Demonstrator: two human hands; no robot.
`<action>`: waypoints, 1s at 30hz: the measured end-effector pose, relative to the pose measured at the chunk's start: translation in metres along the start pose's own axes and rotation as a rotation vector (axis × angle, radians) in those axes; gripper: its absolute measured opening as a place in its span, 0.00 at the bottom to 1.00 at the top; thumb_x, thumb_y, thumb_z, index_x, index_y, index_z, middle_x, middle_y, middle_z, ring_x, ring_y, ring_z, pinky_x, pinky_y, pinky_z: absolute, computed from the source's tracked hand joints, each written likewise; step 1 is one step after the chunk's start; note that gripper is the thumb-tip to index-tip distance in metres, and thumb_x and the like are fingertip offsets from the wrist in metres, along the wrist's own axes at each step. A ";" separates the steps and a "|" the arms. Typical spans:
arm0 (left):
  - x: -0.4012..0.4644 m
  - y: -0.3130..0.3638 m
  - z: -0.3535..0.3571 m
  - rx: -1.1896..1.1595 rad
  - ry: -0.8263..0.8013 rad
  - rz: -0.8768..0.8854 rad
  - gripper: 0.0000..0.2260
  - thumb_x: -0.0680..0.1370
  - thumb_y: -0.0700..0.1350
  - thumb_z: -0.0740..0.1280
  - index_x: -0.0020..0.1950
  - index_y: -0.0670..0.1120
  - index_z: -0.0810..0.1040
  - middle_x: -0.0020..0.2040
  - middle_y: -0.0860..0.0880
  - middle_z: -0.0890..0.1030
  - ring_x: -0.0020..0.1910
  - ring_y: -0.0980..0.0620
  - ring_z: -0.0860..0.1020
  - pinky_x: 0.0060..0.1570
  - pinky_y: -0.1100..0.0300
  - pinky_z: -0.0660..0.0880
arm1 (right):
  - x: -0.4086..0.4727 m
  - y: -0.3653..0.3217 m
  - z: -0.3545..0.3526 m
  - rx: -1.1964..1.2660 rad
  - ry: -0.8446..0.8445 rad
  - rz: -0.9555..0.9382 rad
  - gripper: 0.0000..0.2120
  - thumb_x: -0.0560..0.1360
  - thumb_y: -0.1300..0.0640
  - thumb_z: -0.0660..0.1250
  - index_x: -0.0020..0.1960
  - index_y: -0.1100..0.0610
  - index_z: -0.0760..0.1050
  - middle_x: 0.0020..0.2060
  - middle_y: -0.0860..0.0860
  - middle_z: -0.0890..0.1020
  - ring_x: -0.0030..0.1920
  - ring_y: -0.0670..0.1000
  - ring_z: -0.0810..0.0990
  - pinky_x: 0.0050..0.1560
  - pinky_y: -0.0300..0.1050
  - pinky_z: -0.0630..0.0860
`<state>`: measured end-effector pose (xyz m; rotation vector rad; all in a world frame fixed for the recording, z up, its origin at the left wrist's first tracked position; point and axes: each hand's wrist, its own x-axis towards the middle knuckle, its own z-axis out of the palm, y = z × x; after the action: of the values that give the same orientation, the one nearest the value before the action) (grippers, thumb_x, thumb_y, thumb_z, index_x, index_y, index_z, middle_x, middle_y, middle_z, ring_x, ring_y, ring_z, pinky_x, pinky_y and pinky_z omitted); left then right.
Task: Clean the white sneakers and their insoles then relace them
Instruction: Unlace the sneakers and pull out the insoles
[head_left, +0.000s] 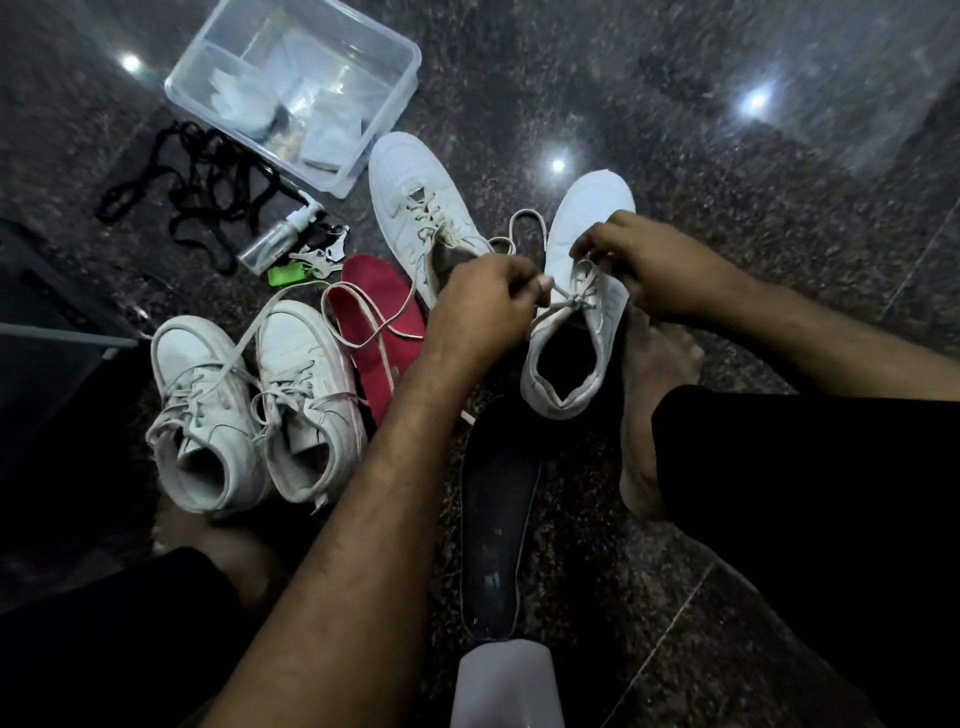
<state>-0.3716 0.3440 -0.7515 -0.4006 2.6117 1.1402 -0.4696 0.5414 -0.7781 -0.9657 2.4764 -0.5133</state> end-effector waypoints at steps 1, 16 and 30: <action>0.002 -0.004 0.000 -0.170 0.070 0.008 0.12 0.79 0.53 0.65 0.40 0.49 0.82 0.34 0.54 0.82 0.37 0.54 0.80 0.41 0.53 0.77 | -0.001 0.002 0.003 0.020 -0.034 0.012 0.25 0.73 0.69 0.63 0.63 0.45 0.72 0.54 0.48 0.73 0.52 0.53 0.78 0.49 0.56 0.78; -0.002 -0.002 -0.027 -0.026 0.085 0.007 0.12 0.75 0.58 0.72 0.42 0.52 0.74 0.33 0.55 0.77 0.34 0.54 0.78 0.35 0.60 0.71 | -0.003 0.012 0.004 -0.143 0.087 0.016 0.07 0.78 0.49 0.65 0.53 0.51 0.72 0.48 0.50 0.78 0.51 0.56 0.76 0.43 0.52 0.75; -0.001 0.004 -0.010 0.228 0.105 0.043 0.11 0.76 0.58 0.71 0.55 0.55 0.81 0.53 0.54 0.78 0.58 0.50 0.75 0.62 0.48 0.63 | -0.004 0.013 -0.001 0.491 0.451 0.501 0.17 0.74 0.60 0.60 0.62 0.55 0.65 0.39 0.50 0.85 0.34 0.48 0.83 0.40 0.45 0.80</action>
<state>-0.3733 0.3400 -0.7418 -0.3667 2.8147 0.8405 -0.4746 0.5529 -0.7820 -0.0263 2.6289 -1.1801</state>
